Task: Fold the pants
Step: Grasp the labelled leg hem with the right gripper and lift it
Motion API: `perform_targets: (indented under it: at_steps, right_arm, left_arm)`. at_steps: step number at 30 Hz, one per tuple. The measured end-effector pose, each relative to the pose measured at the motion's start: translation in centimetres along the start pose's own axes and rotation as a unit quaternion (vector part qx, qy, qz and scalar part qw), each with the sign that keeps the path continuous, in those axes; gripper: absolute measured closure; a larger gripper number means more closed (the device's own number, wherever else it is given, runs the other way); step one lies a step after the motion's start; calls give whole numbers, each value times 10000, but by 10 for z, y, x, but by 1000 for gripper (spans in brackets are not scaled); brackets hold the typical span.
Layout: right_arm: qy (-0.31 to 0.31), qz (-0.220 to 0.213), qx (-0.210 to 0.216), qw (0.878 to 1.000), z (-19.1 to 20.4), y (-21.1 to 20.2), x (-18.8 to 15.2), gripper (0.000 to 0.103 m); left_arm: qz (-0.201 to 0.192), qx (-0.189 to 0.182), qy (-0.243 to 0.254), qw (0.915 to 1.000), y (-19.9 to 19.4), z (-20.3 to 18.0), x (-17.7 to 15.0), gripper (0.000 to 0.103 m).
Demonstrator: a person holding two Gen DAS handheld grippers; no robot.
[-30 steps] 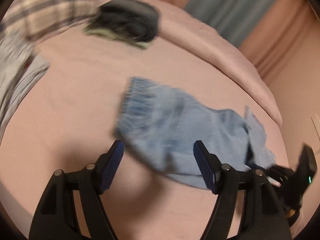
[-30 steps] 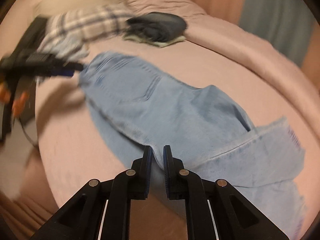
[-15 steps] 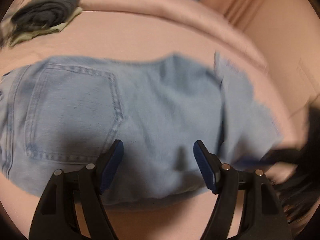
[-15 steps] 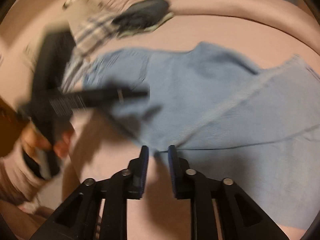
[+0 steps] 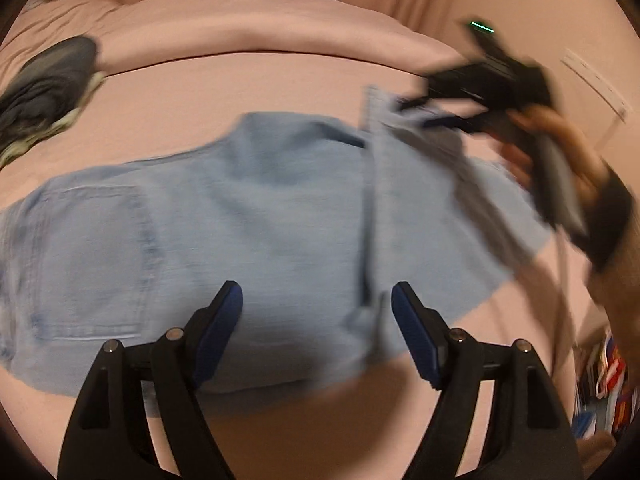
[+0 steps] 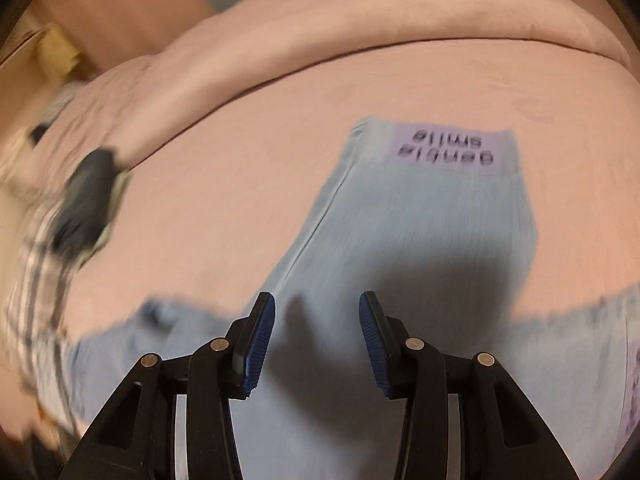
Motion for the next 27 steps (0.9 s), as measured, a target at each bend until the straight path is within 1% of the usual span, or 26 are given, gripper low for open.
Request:
perform_targets:
  at_steps: [3, 5, 6, 7, 8, 9, 10, 11, 12, 13, 14, 15, 16, 18, 20, 22, 23, 25, 26, 27]
  right_arm:
    - [126, 126, -344, 9992, 3, 24, 21, 59]
    - [101, 236, -407, 9988, 11, 38, 29, 58]
    - [59, 276, -491, 9984, 15, 43, 32, 56]
    - [-4, 324, -631, 9975, 15, 47, 33, 53]
    - [-189, 375, -869, 9953, 18, 52, 33, 52]
    - [-386, 364, -1096, 9926, 22, 55, 34, 52]
    - [-613, 348, -1326, 9887, 27, 57, 34, 52]
    - [-822, 337, -1516, 9844, 31, 59, 33, 54]
    - [-1034, 274, -1707, 9795, 34, 60, 32, 66]
    - [-1154, 223, -1792, 9768, 34, 59, 32, 77]
    - [-1181, 181, -1790, 9766, 33, 57, 32, 81]
    - [-1141, 153, -1751, 9778, 31, 55, 32, 92]
    - [-1069, 122, -1716, 9793, 30, 53, 32, 97]
    - [-834, -14, -1528, 9847, 15, 37, 29, 97]
    - [-532, -246, -1126, 9919, 7, 15, 26, 97]
    - [-263, -494, -705, 9959, -5, -13, 21, 97]
    - [-81, -736, -381, 9965, -13, -38, 15, 97]
    - [233, -1021, -96, 9945, -31, -69, 6, 97]
    - [439, -1247, 183, 9911, -38, -88, -1, 97]
    - [560, -1399, 272, 9882, -49, -102, -9, 97]
  left_arm:
    - [121, -17, 213, 9997, 14, -11, -2, 27]
    - [222, -73, 268, 9994, 25, -17, -4, 27]
    - [239, -58, 286, 9993, 28, -18, -4, 27]
    - [246, -22, 333, 9991, 31, -20, -4, 27]
    - [250, 1, 384, 9990, 33, -23, -4, 29]
    - [242, 29, 421, 9988, 34, -26, -4, 34]
    - [229, 62, 420, 9988, 35, -26, -4, 36]
    - [222, 84, 396, 9989, 35, -29, -4, 39]
    - [221, 112, 348, 9991, 37, -28, -4, 43]
    - [219, 141, 328, 9991, 37, -28, -4, 45]
    - [212, 157, 316, 9992, 38, -28, -4, 47]
    - [203, 156, 310, 9992, 38, -30, -4, 47]
    - [193, 174, 308, 9992, 39, -30, -4, 48]
    - [195, 183, 311, 9992, 39, -31, -5, 48]
    - [197, 196, 317, 9991, 39, -33, -6, 49]
    - [201, 209, 300, 9991, 38, -32, -6, 49]
    - [199, 236, 289, 9991, 38, -31, -5, 52]
    - [200, 218, 228, 9993, 38, -32, -5, 55]
    - [203, 207, 198, 9994, 38, -32, -4, 57]
    - [204, 205, 178, 9994, 35, -30, -6, 58]
Point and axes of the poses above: each gripper's, at about its wrist camera, not at the fingertips, and y roughly the way its jaws point, z to its left, x to its top, the point moved 7 cm from there along y, roughly the way its jaws point, and after that the axes turned 7 degrees about -x, right-handed, at the moved point
